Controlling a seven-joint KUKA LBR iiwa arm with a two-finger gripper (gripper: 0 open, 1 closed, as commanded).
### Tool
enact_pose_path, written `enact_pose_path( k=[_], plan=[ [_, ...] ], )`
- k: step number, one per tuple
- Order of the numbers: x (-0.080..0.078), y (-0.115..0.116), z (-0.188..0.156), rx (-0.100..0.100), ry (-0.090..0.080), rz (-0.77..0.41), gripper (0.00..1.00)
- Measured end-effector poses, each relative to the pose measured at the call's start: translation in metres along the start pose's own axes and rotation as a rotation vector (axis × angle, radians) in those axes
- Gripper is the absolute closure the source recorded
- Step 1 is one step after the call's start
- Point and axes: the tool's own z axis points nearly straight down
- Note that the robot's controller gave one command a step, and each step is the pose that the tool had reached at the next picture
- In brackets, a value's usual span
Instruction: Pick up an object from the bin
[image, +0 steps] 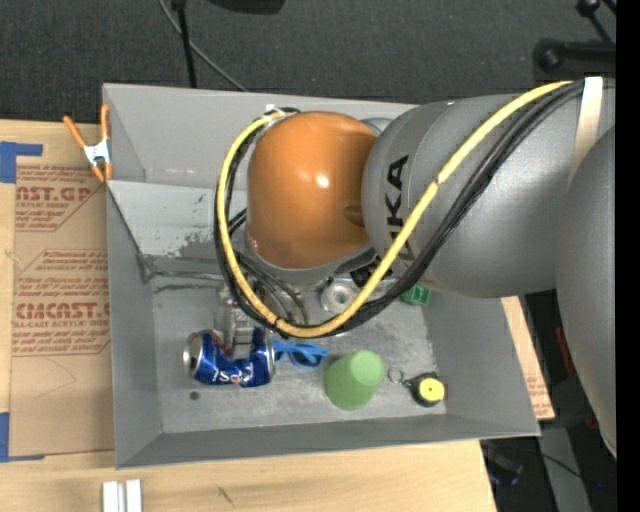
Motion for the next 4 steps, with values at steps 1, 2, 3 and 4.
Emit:
enact_pose_path(
  k=[1, 2, 3, 4],
  plan=[
    [-0.03, 0.006, 0.059, 0.005, 0.011, 0.21, 1.0],
    [-0.054, -0.006, 0.015, 0.002, 0.003, 0.217, 1.0],
    [-0.046, -0.062, 0.059, 0.008, 0.011, 0.329, 1.0],
    [-0.063, -0.017, -0.001, 0.0, 0.002, 0.335, 1.0]
  ],
)
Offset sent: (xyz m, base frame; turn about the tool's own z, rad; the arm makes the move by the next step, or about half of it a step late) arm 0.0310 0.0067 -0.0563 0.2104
